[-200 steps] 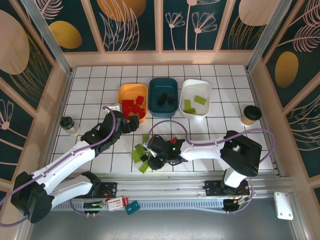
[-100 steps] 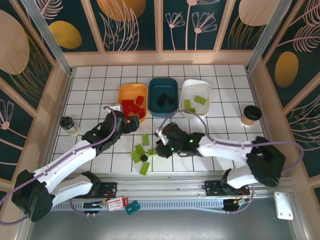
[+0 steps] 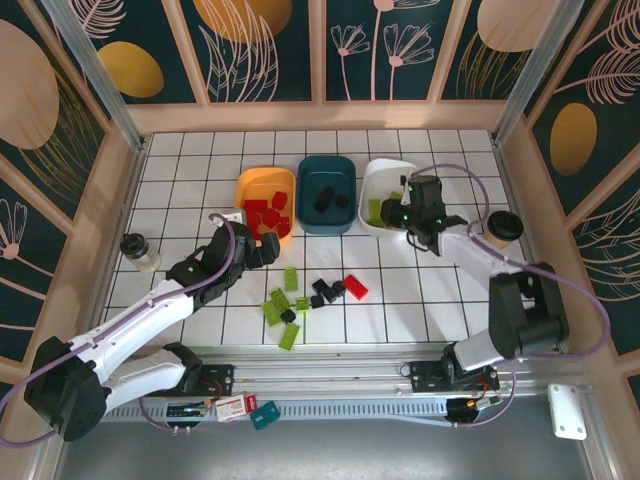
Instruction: Sort the legos into containers by color
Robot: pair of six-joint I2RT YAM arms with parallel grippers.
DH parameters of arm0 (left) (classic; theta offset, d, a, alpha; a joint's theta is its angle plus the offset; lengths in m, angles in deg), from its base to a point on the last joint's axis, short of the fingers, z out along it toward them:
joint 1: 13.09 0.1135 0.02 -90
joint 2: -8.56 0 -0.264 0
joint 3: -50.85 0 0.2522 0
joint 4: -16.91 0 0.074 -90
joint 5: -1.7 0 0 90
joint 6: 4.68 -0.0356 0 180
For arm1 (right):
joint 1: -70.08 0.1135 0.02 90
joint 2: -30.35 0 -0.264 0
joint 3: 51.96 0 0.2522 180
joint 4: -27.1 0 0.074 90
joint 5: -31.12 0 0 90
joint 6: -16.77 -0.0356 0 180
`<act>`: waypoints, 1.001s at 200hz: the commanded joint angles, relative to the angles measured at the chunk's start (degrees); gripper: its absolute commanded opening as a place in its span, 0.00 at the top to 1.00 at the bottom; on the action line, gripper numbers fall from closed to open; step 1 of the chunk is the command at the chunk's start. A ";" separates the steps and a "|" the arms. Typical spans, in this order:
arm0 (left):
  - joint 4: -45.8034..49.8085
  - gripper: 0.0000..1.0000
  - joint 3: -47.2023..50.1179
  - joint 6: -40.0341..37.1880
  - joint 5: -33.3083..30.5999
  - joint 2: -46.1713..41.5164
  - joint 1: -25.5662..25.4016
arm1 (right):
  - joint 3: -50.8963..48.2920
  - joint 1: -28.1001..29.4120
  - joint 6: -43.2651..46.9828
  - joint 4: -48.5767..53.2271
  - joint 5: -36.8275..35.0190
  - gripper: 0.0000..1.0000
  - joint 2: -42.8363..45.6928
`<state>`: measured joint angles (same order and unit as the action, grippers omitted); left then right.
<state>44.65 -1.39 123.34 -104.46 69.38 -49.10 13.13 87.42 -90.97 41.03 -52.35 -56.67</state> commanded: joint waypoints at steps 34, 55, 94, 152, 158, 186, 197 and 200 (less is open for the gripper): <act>-1.21 0.01 1.73 1.53 1.61 0.09 -0.04 | 9.03 -1.35 -2.39 -3.33 -0.43 0.75 -11.73; -1.32 0.01 1.73 1.45 1.66 0.44 -0.08 | 10.28 -1.39 -2.41 -3.20 -0.62 0.46 -12.29; -1.52 0.01 1.60 1.09 1.56 0.84 -0.10 | 6.80 0.25 -1.58 -2.69 -0.87 0.40 -4.41; -1.83 0.01 1.22 0.07 0.85 1.27 -0.11 | -6.17 16.12 1.56 7.00 -5.45 0.36 11.88; -1.85 0.01 1.21 0.01 0.68 1.40 -0.09 | -7.13 18.22 1.41 8.24 -5.81 0.36 12.86; -2.02 0.01 1.24 -0.17 0.53 1.94 -0.11 | -10.12 28.53 0.26 13.53 -3.21 0.36 15.21; -2.19 0.01 1.46 -0.21 0.45 2.02 -0.04 | -10.49 32.22 -0.46 15.16 -2.09 0.37 14.73; -2.24 0.01 1.54 -0.16 0.48 2.00 -0.04 | -10.64 33.14 -0.76 15.55 -1.90 0.37 14.34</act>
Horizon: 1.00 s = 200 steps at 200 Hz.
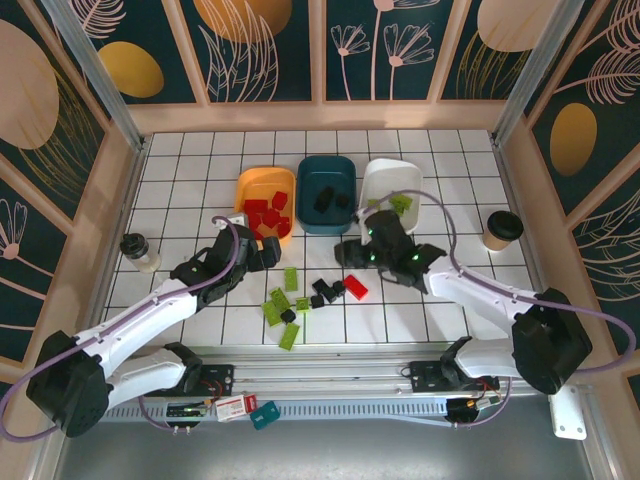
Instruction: Sort the legos into containers by color
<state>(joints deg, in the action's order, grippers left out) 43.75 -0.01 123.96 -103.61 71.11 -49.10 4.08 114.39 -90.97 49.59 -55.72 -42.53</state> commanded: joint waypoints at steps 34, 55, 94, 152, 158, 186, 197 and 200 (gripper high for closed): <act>-1.59 0.01 0.93 -0.42 -0.40 0.16 -0.07 | -1.94 13.32 -2.21 8.09 2.07 0.47 -5.70; -1.33 0.01 0.81 -0.43 -0.48 -0.04 -0.04 | -1.85 14.02 -2.42 6.97 0.78 0.51 -9.75; -0.45 0.01 0.72 -0.51 -1.11 -1.35 -0.09 | -0.54 12.37 -1.54 4.25 -1.73 0.55 -14.12; 0.28 0.01 0.89 -0.75 -1.65 -2.07 -0.05 | 4.59 11.51 1.25 2.50 -5.71 0.54 -20.22; 0.29 0.01 0.97 -0.76 -1.65 -2.07 -0.06 | 5.13 11.50 1.62 2.39 -5.79 0.54 -20.80; 0.28 0.01 0.98 -0.68 -1.70 -2.07 -0.08 | 7.02 11.35 2.33 2.01 -7.35 0.56 -22.99; 0.11 0.01 1.06 -0.79 -1.74 -1.99 -0.08 | 7.69 11.23 2.62 1.66 -7.78 0.61 -23.70; 0.03 0.01 1.04 -0.81 -1.70 -1.93 -0.03 | 7.88 11.06 2.70 1.61 -7.69 0.62 -23.93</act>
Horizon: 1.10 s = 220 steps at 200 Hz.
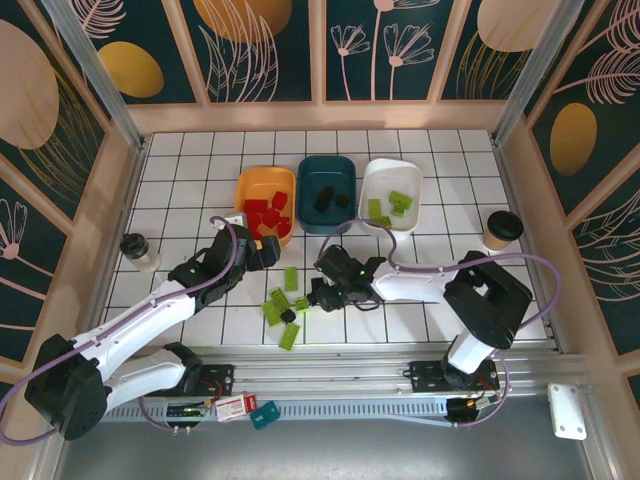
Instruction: Sort the legos into containers by color
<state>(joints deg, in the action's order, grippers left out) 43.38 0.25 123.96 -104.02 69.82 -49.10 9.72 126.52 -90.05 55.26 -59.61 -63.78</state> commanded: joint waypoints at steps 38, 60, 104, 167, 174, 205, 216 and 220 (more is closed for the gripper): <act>0.13 0.01 0.37 -0.81 -0.47 0.33 -0.08 | 3.51 -1.62 2.40 -3.29 -2.08 0.82 -1.92; -0.14 0.01 0.37 -0.85 -0.27 0.20 -0.10 | 2.42 -1.67 2.55 -1.69 -0.41 0.86 2.94; -0.58 0.01 0.09 -1.32 0.08 -0.17 -0.10 | 4.39 -9.40 3.17 -2.80 4.62 0.87 13.50; -0.49 0.01 -0.43 -0.19 1.89 1.27 -0.06 | 20.77 -22.74 5.39 -7.59 4.34 0.87 -4.67; -0.49 0.01 -0.34 -0.18 2.25 1.31 -0.04 | 22.68 -23.23 5.60 -7.62 4.10 0.87 -7.20; 0.16 0.01 -0.40 -0.81 3.94 1.46 -0.08 | 31.28 -23.99 6.32 -6.57 2.78 0.82 -15.26; 0.30 0.01 -0.50 -1.23 4.68 1.58 -0.11 | 33.66 -24.27 6.15 -5.73 2.58 0.72 -17.35; 0.38 0.01 -0.51 -1.32 4.88 1.63 -0.08 | 34.42 -24.38 6.03 -5.55 2.66 0.66 -17.95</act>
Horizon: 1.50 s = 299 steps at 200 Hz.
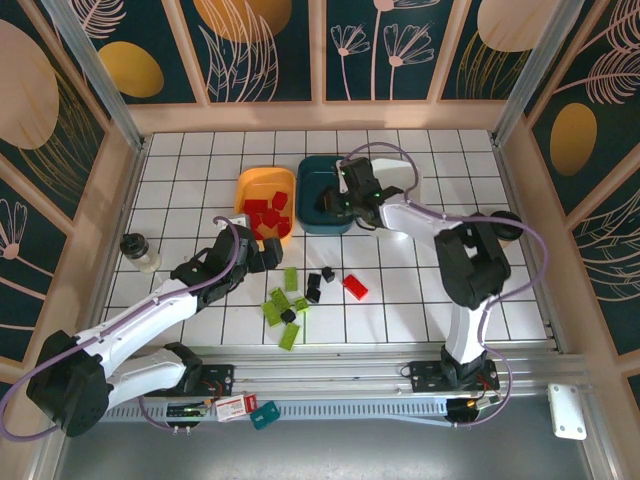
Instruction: Sort the legos into containers by color
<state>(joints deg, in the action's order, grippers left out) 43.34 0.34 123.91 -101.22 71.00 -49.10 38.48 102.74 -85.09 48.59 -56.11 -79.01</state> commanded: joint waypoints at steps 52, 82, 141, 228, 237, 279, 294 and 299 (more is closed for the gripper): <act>1.29 0.01 -1.45 -2.15 5.34 0.85 -0.18 | 1.57 -0.85 0.32 -0.92 -0.68 0.35 2.15; 1.81 0.02 -1.68 -2.63 7.15 0.90 -0.69 | -8.57 1.13 -0.01 -2.86 -2.19 0.34 11.18; 14.73 0.10 -5.88 3.49 -4.43 7.37 -21.50 | -29.95 3.33 -5.24 -6.23 -3.37 0.33 28.24; 27.98 0.26 -7.42 25.75 -5.47 11.76 -47.40 | -37.80 3.07 -6.43 -7.90 -5.13 0.32 37.13; 27.24 0.28 -6.60 27.16 -4.45 12.09 -48.00 | -38.16 3.04 -6.41 -8.05 -4.95 0.32 37.61; 24.34 0.30 -1.93 29.86 -4.38 10.86 -47.47 | -40.34 2.69 -5.90 -8.24 -4.70 0.31 40.43; 22.68 0.31 -1.01 29.35 -2.99 12.36 -46.69 | -40.81 2.61 -5.94 -8.41 -4.53 0.31 41.19; 22.34 0.31 -0.64 29.23 -2.69 12.55 -46.34 | -40.83 2.58 -5.91 -8.43 -4.56 0.31 41.32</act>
<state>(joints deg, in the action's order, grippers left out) 67.01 -2.02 151.04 -105.27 82.23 -96.59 -1.34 105.73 -90.56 42.14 -59.96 -39.76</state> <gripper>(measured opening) 0.691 0.686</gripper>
